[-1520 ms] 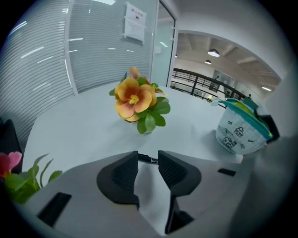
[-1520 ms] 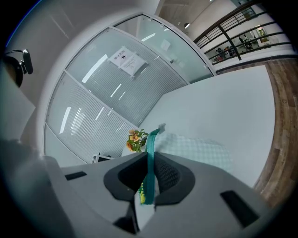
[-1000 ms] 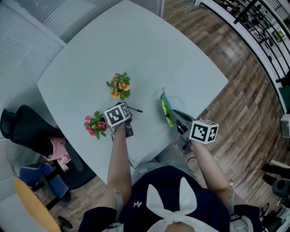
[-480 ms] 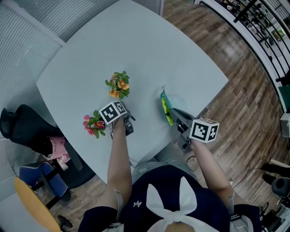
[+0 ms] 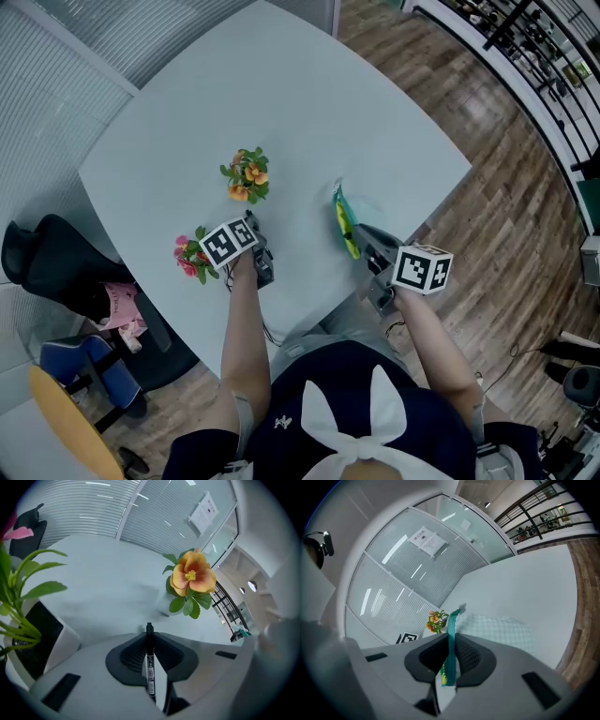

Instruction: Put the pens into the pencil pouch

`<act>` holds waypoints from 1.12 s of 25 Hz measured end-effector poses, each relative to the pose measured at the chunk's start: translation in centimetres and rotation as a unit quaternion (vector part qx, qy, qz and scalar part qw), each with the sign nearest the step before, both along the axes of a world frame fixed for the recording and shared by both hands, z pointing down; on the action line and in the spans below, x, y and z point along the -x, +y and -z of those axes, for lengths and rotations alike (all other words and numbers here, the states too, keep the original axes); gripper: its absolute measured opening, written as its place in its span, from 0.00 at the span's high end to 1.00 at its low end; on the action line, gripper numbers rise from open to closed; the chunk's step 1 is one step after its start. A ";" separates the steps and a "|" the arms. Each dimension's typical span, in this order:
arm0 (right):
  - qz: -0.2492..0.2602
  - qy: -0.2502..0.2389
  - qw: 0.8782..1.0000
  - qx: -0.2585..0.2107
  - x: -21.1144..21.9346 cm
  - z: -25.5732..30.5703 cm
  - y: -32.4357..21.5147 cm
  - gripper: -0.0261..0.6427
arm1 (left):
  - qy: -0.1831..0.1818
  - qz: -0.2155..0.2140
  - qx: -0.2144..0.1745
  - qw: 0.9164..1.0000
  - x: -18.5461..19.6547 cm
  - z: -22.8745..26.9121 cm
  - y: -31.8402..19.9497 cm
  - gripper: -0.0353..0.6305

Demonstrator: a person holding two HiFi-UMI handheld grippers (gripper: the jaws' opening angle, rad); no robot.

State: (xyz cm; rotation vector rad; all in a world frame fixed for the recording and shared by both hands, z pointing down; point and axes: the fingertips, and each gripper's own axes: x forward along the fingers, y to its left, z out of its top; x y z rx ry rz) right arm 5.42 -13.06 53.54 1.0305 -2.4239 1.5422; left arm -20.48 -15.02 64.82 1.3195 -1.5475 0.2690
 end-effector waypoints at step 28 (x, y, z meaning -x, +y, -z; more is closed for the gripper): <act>-0.011 0.004 1.000 -0.010 -1.2 0.7 1.2 0.89 | 0.012 -0.050 -0.145 0.988 -2.7 12.2 0.3 0.86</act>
